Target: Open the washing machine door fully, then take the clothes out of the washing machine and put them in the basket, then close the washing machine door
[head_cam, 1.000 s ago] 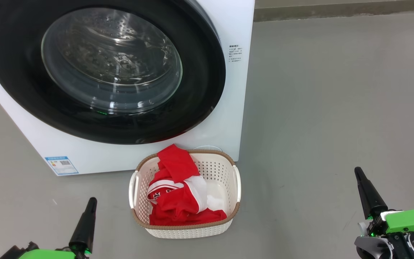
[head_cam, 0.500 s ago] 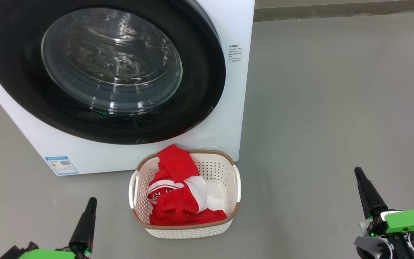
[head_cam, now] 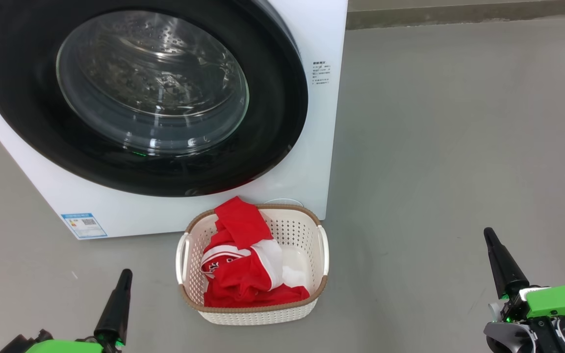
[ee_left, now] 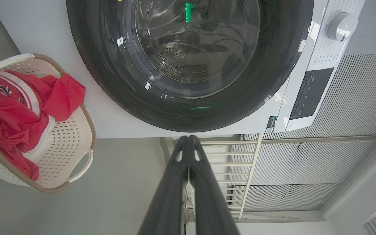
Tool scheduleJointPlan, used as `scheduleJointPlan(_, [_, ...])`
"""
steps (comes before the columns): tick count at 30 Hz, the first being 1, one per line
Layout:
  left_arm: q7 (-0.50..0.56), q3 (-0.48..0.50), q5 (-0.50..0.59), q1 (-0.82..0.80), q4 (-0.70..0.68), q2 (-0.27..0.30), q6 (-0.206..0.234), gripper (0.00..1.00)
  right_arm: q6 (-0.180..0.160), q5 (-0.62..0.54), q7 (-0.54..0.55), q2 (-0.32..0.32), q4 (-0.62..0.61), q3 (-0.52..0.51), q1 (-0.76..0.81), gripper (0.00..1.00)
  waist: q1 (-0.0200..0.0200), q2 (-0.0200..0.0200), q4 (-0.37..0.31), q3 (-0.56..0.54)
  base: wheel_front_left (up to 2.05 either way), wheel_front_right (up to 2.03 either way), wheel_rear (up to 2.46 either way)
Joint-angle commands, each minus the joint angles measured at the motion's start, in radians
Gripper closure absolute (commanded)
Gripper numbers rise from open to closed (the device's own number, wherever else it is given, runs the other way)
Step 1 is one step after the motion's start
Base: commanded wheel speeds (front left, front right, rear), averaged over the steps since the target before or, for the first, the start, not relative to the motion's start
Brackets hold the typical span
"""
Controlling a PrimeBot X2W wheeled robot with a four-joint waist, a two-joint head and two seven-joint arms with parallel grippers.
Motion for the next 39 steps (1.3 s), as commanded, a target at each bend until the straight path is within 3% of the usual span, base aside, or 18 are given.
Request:
scheduleJointPlan(1, [0.007, 0.034, -0.007, -0.039, -0.020, 0.018, -0.007, 1.00, 0.000, 0.004, 0.006, -0.014, -0.025, 0.018, -0.042, 1.00, 0.0000, 0.0000, 0.000, 0.000, 0.00, 0.00, 0.00])
scheduleJointPlan(39, [0.007, 0.034, -0.007, -0.039, -0.021, 0.018, -0.007, 1.00, 0.000, 0.004, 0.006, -0.014, -0.025, 0.018, -0.042, 1.00, 0.0000, 0.0000, 0.000, 0.000, 0.00, 0.00, 0.00])
